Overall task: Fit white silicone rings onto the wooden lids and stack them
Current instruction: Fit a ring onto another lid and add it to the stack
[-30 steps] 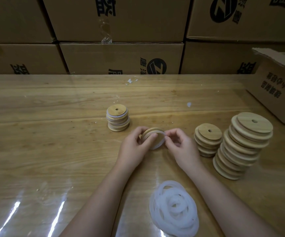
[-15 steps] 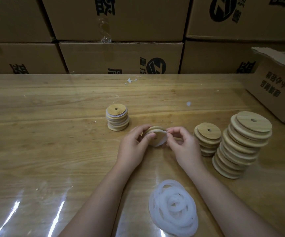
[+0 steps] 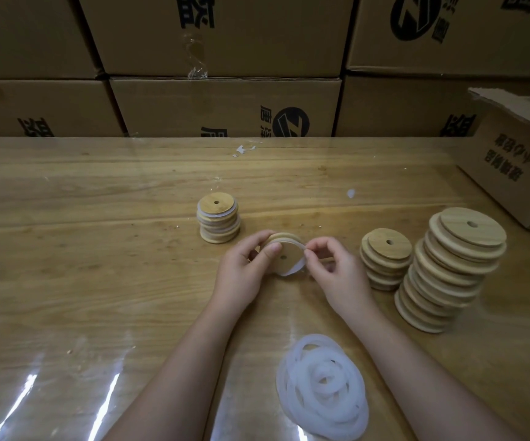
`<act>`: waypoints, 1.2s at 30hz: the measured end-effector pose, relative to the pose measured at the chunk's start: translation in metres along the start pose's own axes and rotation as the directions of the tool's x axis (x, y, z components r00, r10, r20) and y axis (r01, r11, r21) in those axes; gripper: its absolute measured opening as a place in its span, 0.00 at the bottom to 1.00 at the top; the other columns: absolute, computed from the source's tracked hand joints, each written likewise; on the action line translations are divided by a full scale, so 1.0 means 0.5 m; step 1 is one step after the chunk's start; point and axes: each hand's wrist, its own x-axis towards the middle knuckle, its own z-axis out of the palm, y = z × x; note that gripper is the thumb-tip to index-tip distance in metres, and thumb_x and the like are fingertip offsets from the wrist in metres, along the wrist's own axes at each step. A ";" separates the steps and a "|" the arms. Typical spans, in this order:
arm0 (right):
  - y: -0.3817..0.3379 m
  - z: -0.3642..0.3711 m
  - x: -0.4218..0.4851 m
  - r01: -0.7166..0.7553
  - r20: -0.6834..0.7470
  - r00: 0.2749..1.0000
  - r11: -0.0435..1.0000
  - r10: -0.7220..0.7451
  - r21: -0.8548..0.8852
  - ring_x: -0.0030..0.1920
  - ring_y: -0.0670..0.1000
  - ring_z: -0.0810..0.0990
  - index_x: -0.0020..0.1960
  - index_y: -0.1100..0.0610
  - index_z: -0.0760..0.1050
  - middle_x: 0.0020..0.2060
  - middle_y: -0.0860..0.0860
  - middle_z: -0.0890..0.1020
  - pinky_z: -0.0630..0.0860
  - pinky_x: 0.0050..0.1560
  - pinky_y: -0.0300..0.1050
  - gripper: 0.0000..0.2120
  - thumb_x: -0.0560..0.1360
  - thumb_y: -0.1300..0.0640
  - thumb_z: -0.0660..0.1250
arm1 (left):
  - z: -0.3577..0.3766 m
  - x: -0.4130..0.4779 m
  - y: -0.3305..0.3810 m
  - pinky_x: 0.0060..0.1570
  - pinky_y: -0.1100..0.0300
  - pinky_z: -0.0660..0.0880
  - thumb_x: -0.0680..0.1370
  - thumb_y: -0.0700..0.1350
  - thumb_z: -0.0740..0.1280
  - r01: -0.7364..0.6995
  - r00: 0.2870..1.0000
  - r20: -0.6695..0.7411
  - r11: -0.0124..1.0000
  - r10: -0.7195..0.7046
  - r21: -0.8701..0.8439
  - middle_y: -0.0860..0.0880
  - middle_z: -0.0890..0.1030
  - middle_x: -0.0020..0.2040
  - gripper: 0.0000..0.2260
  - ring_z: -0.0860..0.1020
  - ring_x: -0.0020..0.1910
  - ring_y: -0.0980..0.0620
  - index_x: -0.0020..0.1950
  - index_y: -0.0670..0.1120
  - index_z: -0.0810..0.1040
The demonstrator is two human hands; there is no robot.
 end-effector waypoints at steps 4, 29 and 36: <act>0.001 -0.001 0.001 -0.015 0.013 1.000 1.000 0.015 0.023 0.38 0.39 0.77 0.42 0.50 0.75 0.40 0.46 0.80 0.72 0.39 0.30 0.06 0.74 0.60 0.67 | -0.001 0.002 0.000 0.49 0.42 0.74 0.72 0.50 0.66 -0.008 1.000 0.007 1.000 0.008 -0.018 0.47 0.82 0.46 0.12 0.75 0.43 0.48 0.53 0.49 0.80; 0.007 0.003 -0.002 0.015 -0.077 0.997 0.999 -0.012 0.032 0.40 0.46 0.80 0.42 0.52 0.75 0.41 0.48 0.82 0.74 0.42 0.35 0.07 0.72 0.64 0.68 | 0.004 0.001 -0.003 0.35 0.63 0.71 0.75 0.44 0.69 -0.038 0.995 0.090 0.998 0.042 -0.048 0.60 0.79 0.36 0.05 0.73 0.31 0.61 0.49 0.52 0.79; 0.006 0.001 0.000 0.008 0.005 1.000 1.000 -0.008 -0.014 0.39 0.42 0.77 0.43 0.51 0.75 0.39 0.46 0.80 0.71 0.40 0.31 0.05 0.74 0.60 0.67 | 0.001 0.004 -0.002 0.36 0.61 0.71 0.76 0.39 0.67 0.000 0.996 0.086 0.992 0.011 -0.127 0.55 0.79 0.38 0.05 0.74 0.36 0.58 0.49 0.48 0.79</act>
